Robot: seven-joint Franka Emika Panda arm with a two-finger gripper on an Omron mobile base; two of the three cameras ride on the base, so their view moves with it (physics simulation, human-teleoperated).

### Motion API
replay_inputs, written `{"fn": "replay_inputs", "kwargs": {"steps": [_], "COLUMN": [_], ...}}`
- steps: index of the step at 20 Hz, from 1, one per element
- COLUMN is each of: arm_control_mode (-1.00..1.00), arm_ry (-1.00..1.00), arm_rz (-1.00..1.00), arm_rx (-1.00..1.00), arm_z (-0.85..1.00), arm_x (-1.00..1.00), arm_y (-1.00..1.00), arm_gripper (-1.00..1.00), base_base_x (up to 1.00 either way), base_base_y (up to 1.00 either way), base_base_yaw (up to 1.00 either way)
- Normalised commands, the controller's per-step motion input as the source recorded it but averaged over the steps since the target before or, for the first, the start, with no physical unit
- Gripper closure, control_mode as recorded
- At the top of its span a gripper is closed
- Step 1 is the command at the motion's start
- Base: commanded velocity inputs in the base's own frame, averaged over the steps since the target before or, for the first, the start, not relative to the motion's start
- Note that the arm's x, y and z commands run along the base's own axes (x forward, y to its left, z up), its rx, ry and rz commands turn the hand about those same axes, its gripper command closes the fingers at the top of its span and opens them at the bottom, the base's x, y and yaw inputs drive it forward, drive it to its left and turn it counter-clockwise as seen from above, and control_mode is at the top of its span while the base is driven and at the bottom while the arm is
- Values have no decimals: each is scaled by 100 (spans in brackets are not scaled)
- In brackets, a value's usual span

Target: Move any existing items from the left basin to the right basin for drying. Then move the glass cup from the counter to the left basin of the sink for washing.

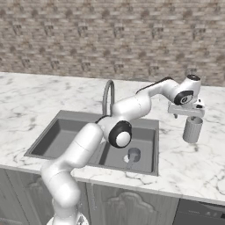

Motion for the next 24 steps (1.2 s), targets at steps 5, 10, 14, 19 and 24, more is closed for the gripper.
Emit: {"fn": "replay_inputs", "kwargs": {"steps": [5,10,14,19,24], "arm_control_mode": [-100,-100,-100,-100,-100], "arm_ry": [3,6,8,9,10], "arm_rz": [0,0,0,0,0], "arm_rx": [0,0,0,0,0], "arm_z": [0,0,0,0,0], "arm_x": [15,11,14,17,13], "arm_y": [-8,-16,-13,-12,-16], "arm_gripper": [-100,-100,-100,-100,-100], "base_base_x": [0,0,0,0,0], "base_base_y": [0,0,0,0,0], "base_base_yaw": [0,0,0,0,0]}}
